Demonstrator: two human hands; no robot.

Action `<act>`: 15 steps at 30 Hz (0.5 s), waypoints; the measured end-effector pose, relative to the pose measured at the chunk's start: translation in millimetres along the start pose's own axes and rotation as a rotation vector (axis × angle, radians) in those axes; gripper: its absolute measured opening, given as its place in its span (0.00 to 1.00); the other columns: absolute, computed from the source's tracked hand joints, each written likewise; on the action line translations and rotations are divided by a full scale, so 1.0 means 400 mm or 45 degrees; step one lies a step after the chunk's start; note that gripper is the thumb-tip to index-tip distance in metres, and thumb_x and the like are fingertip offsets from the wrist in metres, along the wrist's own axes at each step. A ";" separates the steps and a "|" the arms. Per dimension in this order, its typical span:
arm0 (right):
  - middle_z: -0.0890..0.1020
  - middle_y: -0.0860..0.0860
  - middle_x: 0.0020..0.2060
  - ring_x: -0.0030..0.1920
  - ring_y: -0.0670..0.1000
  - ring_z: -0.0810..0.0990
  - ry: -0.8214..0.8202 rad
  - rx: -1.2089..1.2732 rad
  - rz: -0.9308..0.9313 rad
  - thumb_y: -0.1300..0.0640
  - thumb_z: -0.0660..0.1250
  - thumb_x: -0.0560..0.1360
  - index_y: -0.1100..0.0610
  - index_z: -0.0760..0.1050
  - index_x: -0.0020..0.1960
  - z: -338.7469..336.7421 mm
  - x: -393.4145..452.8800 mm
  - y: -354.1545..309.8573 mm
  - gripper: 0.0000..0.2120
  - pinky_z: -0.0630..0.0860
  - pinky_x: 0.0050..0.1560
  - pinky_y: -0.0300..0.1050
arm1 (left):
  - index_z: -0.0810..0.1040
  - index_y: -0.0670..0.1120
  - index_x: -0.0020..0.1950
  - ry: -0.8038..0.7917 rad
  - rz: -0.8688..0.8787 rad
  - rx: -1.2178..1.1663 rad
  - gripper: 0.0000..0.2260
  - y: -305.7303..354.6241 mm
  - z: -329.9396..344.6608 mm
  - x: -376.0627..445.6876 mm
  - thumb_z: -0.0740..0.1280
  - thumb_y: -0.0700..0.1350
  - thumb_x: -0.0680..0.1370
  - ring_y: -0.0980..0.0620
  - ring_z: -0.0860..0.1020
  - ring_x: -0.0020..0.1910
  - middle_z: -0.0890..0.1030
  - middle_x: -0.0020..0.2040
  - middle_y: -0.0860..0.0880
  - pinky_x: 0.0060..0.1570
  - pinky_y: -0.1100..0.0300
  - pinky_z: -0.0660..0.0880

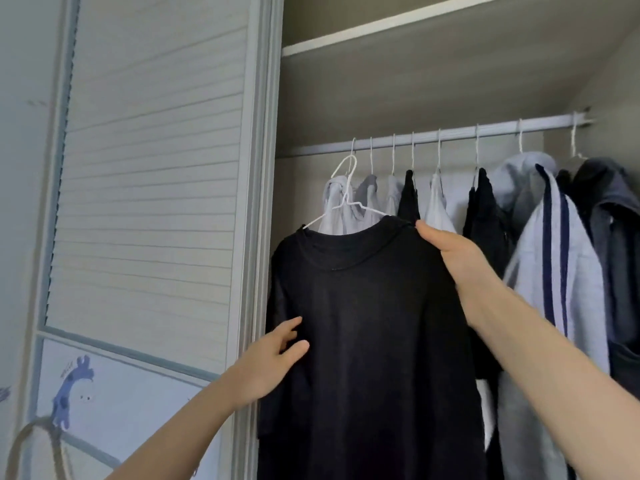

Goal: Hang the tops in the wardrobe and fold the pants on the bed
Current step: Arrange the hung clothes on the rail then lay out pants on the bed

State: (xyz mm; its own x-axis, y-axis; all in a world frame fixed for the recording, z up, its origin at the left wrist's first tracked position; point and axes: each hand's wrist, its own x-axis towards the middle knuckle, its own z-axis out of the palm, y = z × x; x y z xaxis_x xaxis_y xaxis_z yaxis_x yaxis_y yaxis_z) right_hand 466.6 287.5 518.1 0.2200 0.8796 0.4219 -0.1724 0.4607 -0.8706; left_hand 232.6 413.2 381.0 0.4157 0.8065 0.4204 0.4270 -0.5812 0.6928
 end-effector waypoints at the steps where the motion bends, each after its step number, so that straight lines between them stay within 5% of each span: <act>1: 0.86 0.54 0.42 0.41 0.52 0.86 -0.019 0.004 -0.024 0.51 0.68 0.75 0.60 0.84 0.45 0.033 0.013 0.004 0.12 0.81 0.36 0.41 | 0.60 0.63 0.75 -0.047 0.024 -0.030 0.23 0.005 0.002 -0.014 0.60 0.59 0.80 0.63 0.68 0.69 0.68 0.74 0.56 0.62 0.72 0.63; 3: 0.85 0.55 0.40 0.38 0.52 0.85 -0.069 0.007 -0.095 0.55 0.67 0.77 0.63 0.81 0.48 0.114 0.052 0.003 0.11 0.80 0.36 0.41 | 0.63 0.71 0.68 -0.061 0.082 -0.104 0.19 0.023 -0.005 -0.036 0.56 0.67 0.76 0.68 0.68 0.67 0.69 0.71 0.63 0.63 0.73 0.63; 6: 0.81 0.57 0.36 0.37 0.54 0.81 -0.124 -0.063 -0.190 0.62 0.65 0.77 0.65 0.77 0.45 0.229 0.114 0.004 0.06 0.79 0.38 0.42 | 0.65 0.74 0.66 0.017 0.171 -0.288 0.24 0.048 -0.012 -0.059 0.51 0.76 0.71 0.68 0.66 0.70 0.69 0.69 0.69 0.73 0.62 0.61; 9: 0.76 0.59 0.40 0.39 0.56 0.77 -0.141 -0.117 -0.209 0.64 0.64 0.77 0.64 0.71 0.47 0.325 0.184 0.012 0.03 0.75 0.42 0.47 | 0.59 0.80 0.65 0.049 0.258 -0.297 0.25 0.071 -0.026 -0.082 0.51 0.79 0.67 0.76 0.64 0.66 0.66 0.66 0.77 0.64 0.78 0.61; 12: 0.74 0.57 0.39 0.38 0.55 0.74 -0.089 -0.176 -0.246 0.61 0.64 0.78 0.61 0.69 0.44 0.402 0.260 0.025 0.05 0.71 0.41 0.47 | 0.50 0.79 0.68 0.064 0.244 -0.269 0.32 0.086 -0.041 -0.090 0.56 0.78 0.67 0.79 0.65 0.63 0.65 0.64 0.81 0.57 0.81 0.62; 15: 0.73 0.53 0.39 0.38 0.50 0.73 -0.028 -0.365 -0.328 0.58 0.62 0.79 0.58 0.70 0.47 0.443 0.319 0.028 0.04 0.69 0.38 0.42 | 0.42 0.68 0.75 0.101 0.189 -0.154 0.39 0.084 -0.032 -0.063 0.67 0.60 0.76 0.73 0.69 0.63 0.69 0.68 0.71 0.60 0.76 0.64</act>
State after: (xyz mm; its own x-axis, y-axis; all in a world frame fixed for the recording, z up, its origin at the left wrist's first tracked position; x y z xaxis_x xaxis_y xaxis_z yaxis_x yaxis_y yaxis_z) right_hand 322.8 426.0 606.9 0.1997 0.7432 0.6386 0.1615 0.6178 -0.7695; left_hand 226.2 374.8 401.1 0.4004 0.7218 0.5646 0.2642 -0.6809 0.6831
